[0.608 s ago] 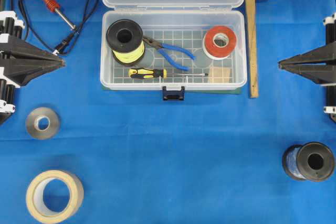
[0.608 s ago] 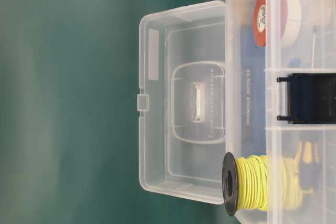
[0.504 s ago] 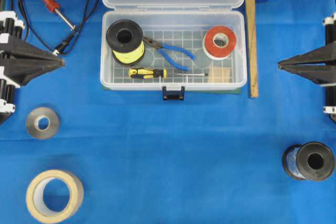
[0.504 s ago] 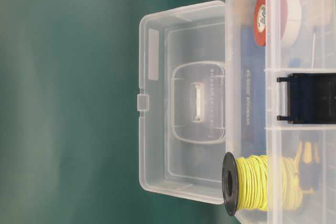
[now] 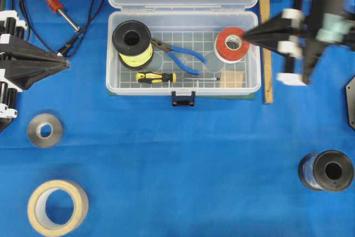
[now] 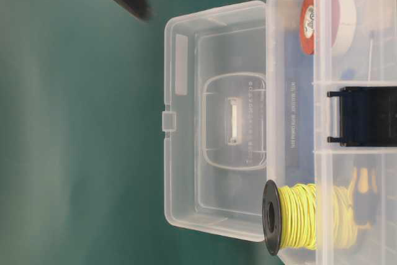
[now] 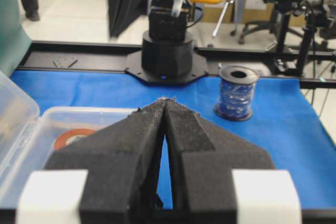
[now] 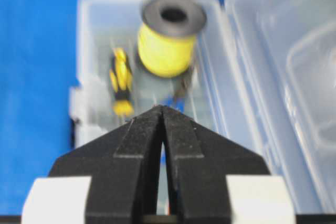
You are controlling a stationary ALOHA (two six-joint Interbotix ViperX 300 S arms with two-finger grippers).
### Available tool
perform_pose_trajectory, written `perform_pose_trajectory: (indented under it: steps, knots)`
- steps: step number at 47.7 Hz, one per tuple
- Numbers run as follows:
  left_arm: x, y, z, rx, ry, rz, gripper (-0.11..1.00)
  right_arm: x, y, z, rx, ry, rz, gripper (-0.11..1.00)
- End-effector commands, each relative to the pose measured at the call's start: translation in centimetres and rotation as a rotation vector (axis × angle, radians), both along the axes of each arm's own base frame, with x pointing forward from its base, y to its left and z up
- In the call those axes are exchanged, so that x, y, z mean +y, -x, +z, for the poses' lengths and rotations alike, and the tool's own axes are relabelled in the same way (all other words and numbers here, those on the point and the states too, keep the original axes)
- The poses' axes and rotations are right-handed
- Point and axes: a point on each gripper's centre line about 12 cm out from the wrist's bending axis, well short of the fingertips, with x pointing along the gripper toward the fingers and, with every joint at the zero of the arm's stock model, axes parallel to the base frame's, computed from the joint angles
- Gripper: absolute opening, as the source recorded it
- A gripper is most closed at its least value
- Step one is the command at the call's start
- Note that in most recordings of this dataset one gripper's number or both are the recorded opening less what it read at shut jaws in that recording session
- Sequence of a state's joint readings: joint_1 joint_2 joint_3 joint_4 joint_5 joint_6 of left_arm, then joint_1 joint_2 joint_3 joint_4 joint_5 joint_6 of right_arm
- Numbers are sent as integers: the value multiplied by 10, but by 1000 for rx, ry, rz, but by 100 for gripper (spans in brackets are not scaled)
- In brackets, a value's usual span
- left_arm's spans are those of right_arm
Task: Pick the nipper from the toolbox among several items.
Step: 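Move the right gripper over the blue-handled pliers in the toolbox, then lower the right gripper and close it on the pliers' blue handle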
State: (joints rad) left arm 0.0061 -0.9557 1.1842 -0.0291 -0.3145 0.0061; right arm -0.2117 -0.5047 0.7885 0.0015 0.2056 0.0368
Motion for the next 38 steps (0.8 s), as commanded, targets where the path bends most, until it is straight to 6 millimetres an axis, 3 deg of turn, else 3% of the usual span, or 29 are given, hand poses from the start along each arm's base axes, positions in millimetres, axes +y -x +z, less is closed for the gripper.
perform_pose_trajectory:
  steps: [1,13,23,31,38]
  knots:
    - [1,-3,8,-23,3,4,0,-13,-24,1,63,-6,-21,6]
    - [1,-5,5,-9,7,3,0,-38,-83,-34,350,-6,-17,76]
    - [1,-7,2,-2,9,4,0,-53,-118,-76,481,-15,-8,70]
    - [1,-9,0,9,10,4,0,-57,-132,-115,558,-32,-1,71]
    - [1,-10,-3,20,12,4,0,-60,-137,-137,569,-40,-2,70]
